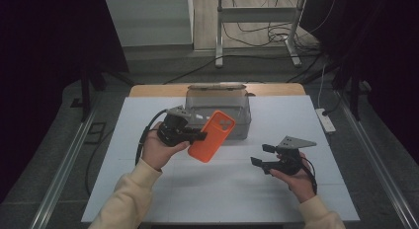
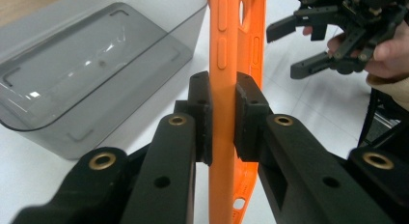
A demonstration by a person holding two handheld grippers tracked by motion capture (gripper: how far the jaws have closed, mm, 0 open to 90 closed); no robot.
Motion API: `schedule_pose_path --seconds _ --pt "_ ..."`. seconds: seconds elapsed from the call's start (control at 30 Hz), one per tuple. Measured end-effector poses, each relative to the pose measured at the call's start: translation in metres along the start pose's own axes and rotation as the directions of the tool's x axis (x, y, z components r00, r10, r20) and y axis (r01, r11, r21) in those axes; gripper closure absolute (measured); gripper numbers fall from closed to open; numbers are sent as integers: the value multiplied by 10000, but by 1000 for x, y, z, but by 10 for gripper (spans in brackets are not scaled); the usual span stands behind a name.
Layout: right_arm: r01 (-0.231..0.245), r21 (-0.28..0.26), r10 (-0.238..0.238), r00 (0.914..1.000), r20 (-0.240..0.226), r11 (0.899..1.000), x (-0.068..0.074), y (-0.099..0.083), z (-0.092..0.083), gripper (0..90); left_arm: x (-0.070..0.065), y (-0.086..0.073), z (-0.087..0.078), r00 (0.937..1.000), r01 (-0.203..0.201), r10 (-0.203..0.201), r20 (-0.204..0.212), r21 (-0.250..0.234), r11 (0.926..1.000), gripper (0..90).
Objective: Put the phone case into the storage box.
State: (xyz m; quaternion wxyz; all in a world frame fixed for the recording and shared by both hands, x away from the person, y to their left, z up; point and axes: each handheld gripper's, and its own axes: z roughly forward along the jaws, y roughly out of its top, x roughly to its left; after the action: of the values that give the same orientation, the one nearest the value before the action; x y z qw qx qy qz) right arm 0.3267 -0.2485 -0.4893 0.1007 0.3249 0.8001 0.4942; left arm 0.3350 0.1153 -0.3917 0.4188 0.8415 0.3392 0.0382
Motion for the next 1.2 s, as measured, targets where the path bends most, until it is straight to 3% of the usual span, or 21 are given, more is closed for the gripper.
schedule_pose_path --seconds 0.47,0.9,1.2 --pt "-37 69 35 9997 226 10000 -1 -5 -2 253 9 9 -7 9994 342 -342 18 -327 9989 800" --pt "233 321 -244 9991 359 9992 0 -6 2 249 19 21 -14 9974 585 -601 -409 -395 9975 800" --pt "271 407 -289 9987 431 9988 0 -7 3 248 34 23 -16 9908 1077 -1108 -783 -429 9933 800"
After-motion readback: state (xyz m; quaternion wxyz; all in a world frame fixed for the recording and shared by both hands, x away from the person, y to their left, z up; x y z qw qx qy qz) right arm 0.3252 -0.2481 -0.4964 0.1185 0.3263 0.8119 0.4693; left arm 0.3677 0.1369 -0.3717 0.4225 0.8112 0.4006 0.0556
